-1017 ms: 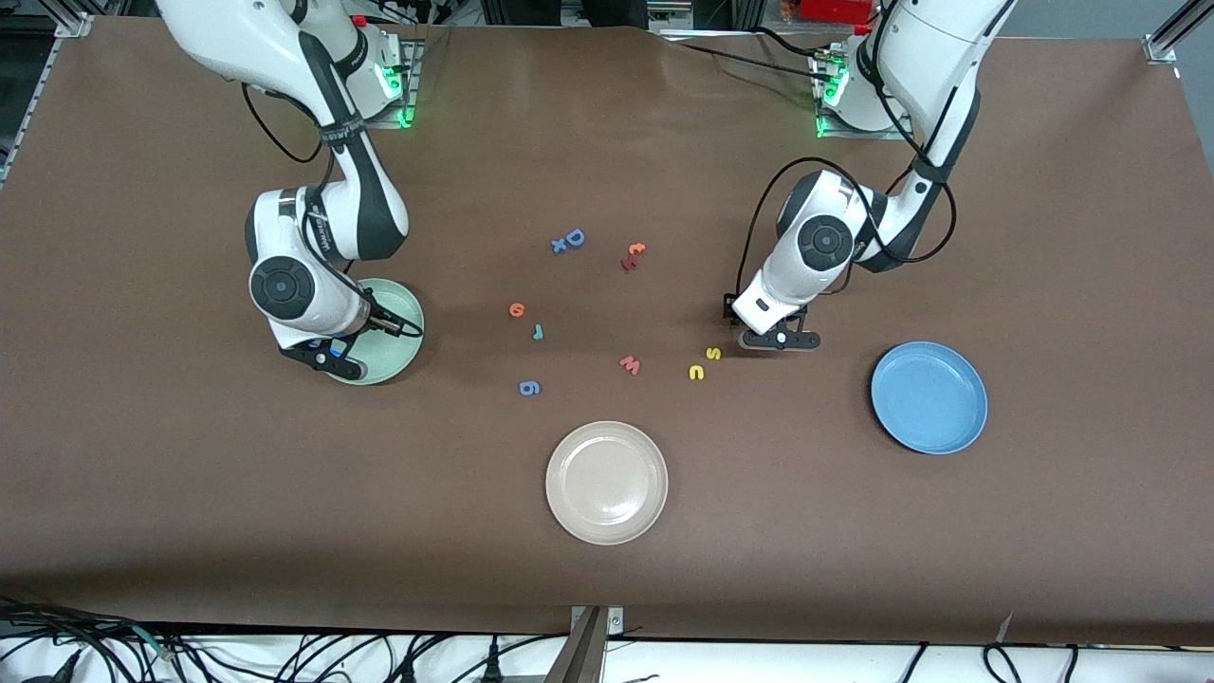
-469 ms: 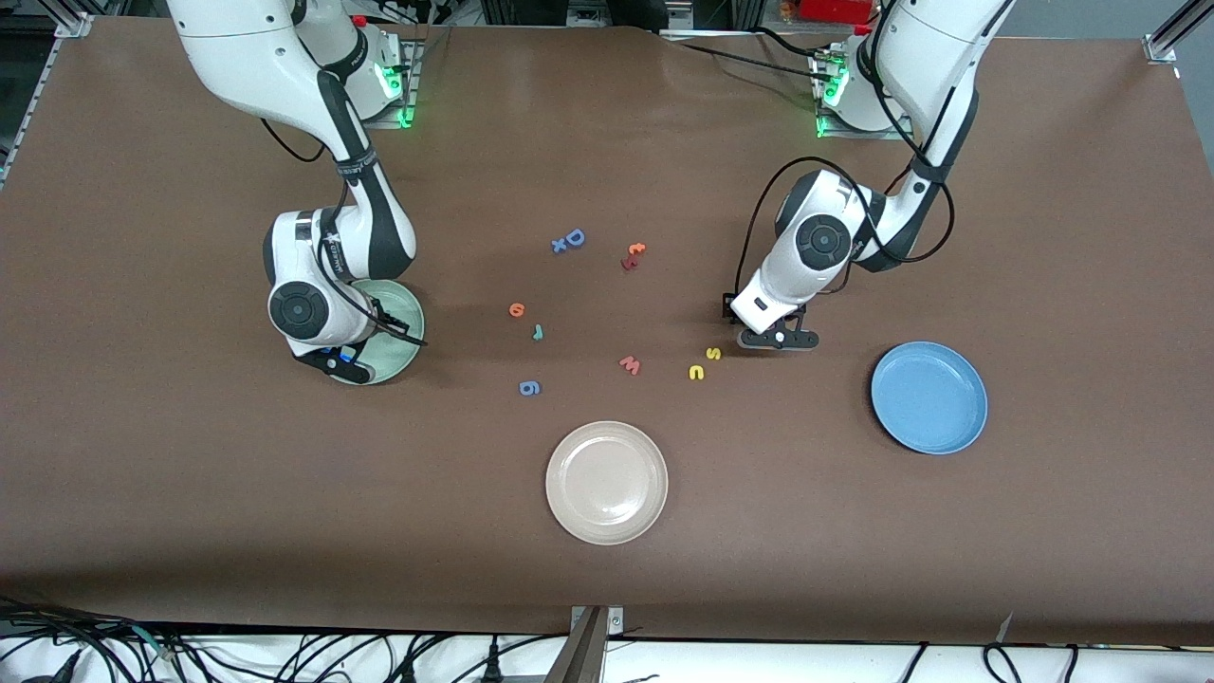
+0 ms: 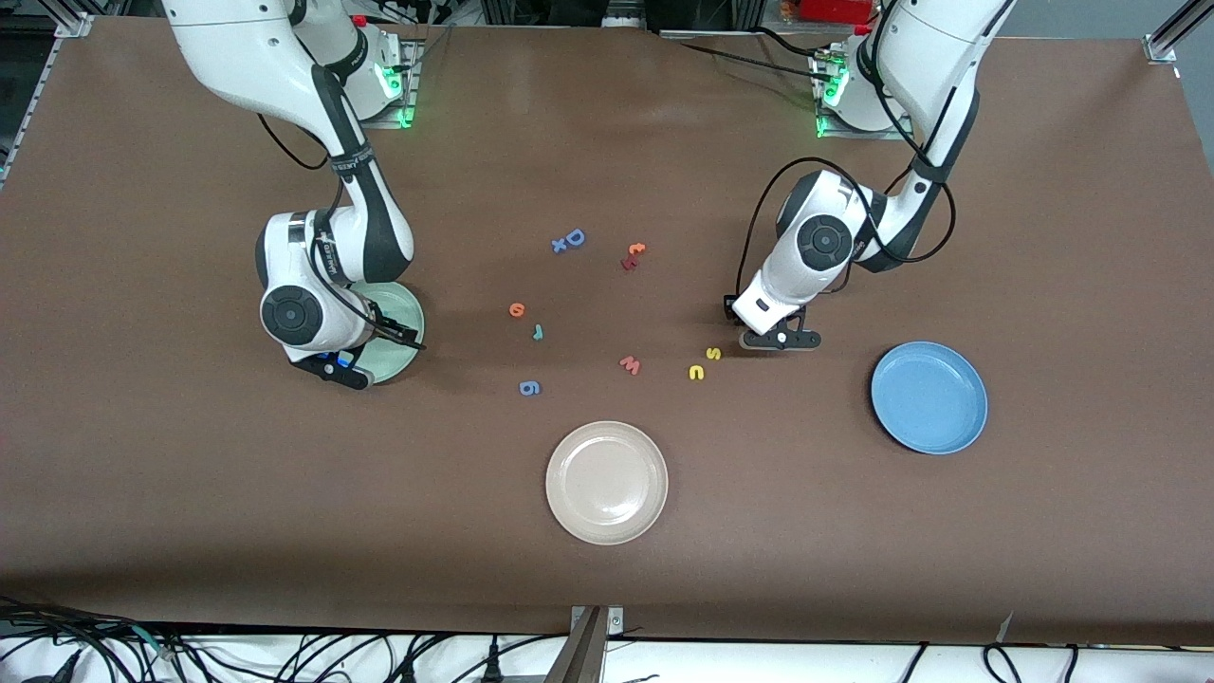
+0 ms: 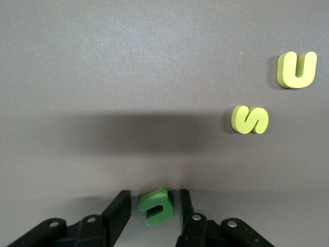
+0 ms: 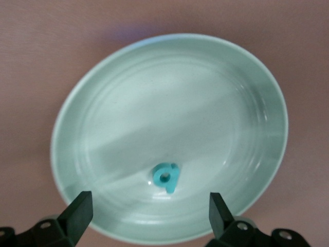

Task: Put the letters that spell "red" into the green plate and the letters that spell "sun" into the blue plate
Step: 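Drop the green s on the blue plate while the right gripper returns to the letters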

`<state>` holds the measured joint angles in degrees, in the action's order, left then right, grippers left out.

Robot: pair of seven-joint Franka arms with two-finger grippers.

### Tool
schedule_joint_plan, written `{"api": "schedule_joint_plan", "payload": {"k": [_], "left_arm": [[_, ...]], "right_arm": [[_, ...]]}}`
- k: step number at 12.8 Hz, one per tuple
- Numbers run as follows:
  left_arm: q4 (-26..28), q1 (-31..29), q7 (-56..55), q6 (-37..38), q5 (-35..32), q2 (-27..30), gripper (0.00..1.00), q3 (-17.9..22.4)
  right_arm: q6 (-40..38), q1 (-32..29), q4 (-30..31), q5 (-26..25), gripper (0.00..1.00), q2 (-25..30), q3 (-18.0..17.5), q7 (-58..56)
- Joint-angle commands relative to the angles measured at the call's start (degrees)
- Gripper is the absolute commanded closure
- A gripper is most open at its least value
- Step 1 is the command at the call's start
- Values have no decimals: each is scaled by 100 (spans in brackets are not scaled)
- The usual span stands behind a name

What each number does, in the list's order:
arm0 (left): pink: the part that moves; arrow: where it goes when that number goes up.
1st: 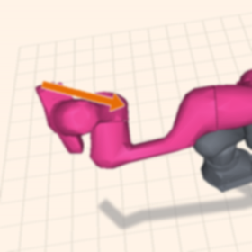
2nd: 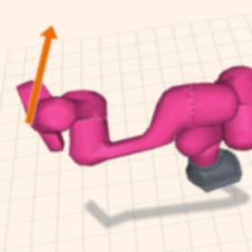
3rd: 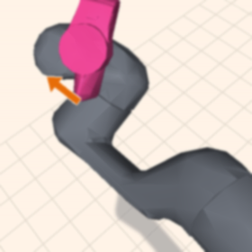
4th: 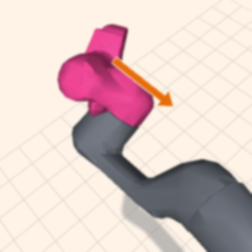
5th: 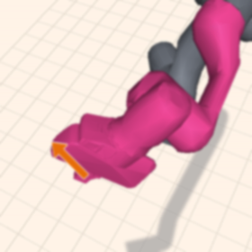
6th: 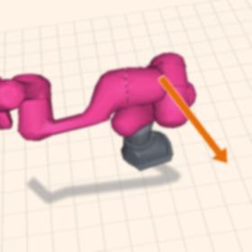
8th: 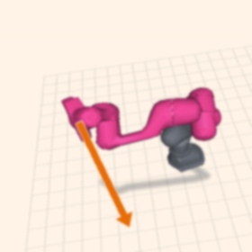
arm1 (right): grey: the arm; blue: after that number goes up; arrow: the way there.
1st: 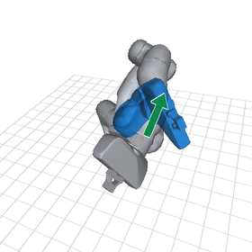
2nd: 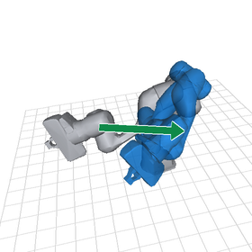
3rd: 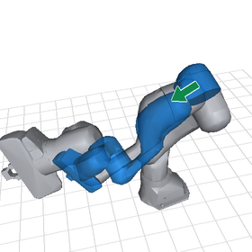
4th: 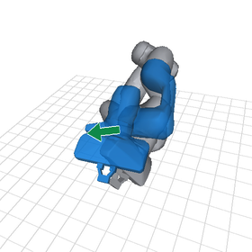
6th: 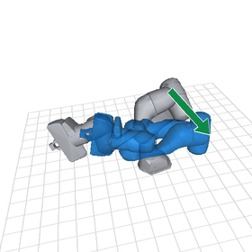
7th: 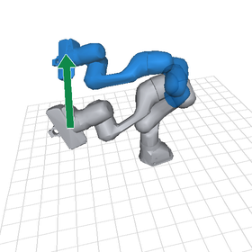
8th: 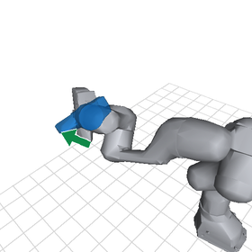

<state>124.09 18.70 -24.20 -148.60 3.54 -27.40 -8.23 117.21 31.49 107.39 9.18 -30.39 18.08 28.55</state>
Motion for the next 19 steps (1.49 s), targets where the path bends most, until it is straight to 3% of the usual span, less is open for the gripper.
{"api": "schedule_joint_plan", "payload": {"k": [1,4,6,9,13,16,19], "left_arm": [[36,55,-112,-99,-64,-55,67,-4],[10,55,-112,-99,-64,-55,79,-4],[-8,55,-103,-90,-73,-47,86,-4],[-51,-6,28,-29,-143,137,91,40],[-437,-235,1588,849,-143,507,92,619],[-447,-402,2987,886,-143,578,92,1173],[-447,-656,3823,877,-135,534,90,1411]], "right_arm": [[-418,-55,-332,128,0,33,3,-96],[-778,-37,-666,146,0,33,-32,106],[-788,24,-719,442,0,103,-59,150],[-692,234,-807,708,0,112,-155,552],[-95,814,-755,717,0,68,-173,1511],[476,1218,-728,717,1,-81,-173,2126],[916,1517,-728,717,1,-309,-173,2488]]}}
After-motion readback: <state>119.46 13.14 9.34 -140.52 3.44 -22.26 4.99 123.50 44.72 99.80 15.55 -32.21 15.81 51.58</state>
